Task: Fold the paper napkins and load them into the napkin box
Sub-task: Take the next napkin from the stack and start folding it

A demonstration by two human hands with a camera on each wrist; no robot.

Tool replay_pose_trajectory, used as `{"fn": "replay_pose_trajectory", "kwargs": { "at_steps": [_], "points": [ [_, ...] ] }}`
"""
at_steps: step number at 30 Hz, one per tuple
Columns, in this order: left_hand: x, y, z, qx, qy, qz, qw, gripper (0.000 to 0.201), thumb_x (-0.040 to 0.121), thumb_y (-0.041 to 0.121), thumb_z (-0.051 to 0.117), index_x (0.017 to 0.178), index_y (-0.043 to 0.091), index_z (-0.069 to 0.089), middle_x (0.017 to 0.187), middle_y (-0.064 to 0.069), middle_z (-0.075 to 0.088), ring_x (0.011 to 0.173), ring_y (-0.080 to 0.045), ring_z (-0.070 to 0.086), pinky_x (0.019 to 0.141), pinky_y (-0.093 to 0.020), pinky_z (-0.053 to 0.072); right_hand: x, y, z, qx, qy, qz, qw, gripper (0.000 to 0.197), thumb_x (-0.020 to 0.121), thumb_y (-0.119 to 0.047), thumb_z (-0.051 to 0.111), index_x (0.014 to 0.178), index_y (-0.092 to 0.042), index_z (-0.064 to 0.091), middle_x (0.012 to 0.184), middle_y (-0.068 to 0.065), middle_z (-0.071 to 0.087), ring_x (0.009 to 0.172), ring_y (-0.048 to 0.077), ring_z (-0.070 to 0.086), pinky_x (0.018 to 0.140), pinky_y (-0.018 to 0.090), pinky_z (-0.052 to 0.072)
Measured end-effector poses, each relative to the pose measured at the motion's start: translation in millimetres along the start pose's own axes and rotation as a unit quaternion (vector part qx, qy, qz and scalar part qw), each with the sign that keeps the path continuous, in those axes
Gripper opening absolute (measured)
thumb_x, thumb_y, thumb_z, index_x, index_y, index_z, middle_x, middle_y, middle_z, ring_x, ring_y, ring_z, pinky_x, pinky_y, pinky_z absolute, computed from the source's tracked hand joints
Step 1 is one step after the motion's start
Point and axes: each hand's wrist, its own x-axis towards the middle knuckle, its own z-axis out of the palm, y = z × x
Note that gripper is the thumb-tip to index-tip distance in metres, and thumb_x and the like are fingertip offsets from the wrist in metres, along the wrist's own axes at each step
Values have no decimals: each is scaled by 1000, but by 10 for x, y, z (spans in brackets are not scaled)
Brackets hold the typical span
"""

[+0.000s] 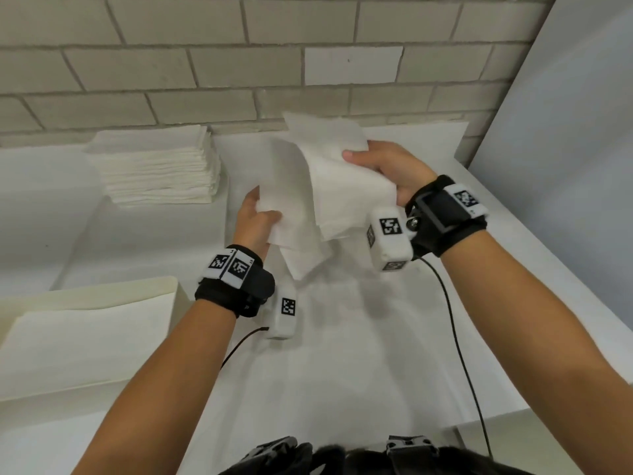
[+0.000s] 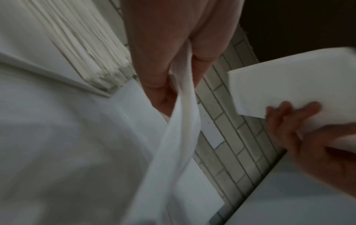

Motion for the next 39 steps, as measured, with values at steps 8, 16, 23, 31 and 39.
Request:
{"fn": "replay_pose_trajectory", "kwargs": {
  "at_steps": [8, 16, 23, 31, 39],
  "points": [
    [-193, -7, 113, -84, -121, -31, 989, 47, 90, -7, 39, 134, 11, 45, 113, -8, 62, 97, -23, 63, 71, -32, 55, 158, 435, 221, -183, 47, 22, 982, 35, 86, -13, 64, 119, -4, 59, 115, 9, 65, 92, 20, 65, 82, 33, 54],
    [-268, -173, 134, -105, -135, -35, 985, 73, 72, 5, 59, 141, 17, 38, 134, -13, 53, 114, -28, 58, 76, -37, 55, 159, 478, 52, -90, -113, 15, 989, 41, 89, -4, 58, 128, -4, 46, 121, 13, 58, 105, 26, 60, 90, 36, 52],
    [-26, 373, 179, 58, -57, 117, 990, 120, 55, 34, 85, 147, 33, 8, 136, -5, 48, 117, -16, 56, 92, -42, 51, -24, -318, -59, -551, -104, -225, 797, 70, 86, -14, 63, 143, -19, 23, 145, 0, 36, 120, 15, 46, 101, 26, 38],
    [-66, 256, 220, 120, -38, 165, 978, 92, 51, 32, 87, 132, 17, 44, 125, -1, 59, 114, -16, 59, 96, -42, 50, -39, -172, -191, -549, -144, -149, 810, 106, 75, -16, 77, 150, -26, 2, 155, 1, 22, 123, 18, 46, 106, 27, 35],
    [-198, -143, 105, 304, -125, 96, 939, 73, 64, 5, 83, 120, 28, 43, 105, 17, 55, 104, -7, 55, 90, -23, 46, -127, 355, -366, -691, -160, -66, 702, 43, 87, -19, 61, 128, -17, 51, 123, 5, 58, 111, 25, 53, 80, 27, 39]
  ]
}}
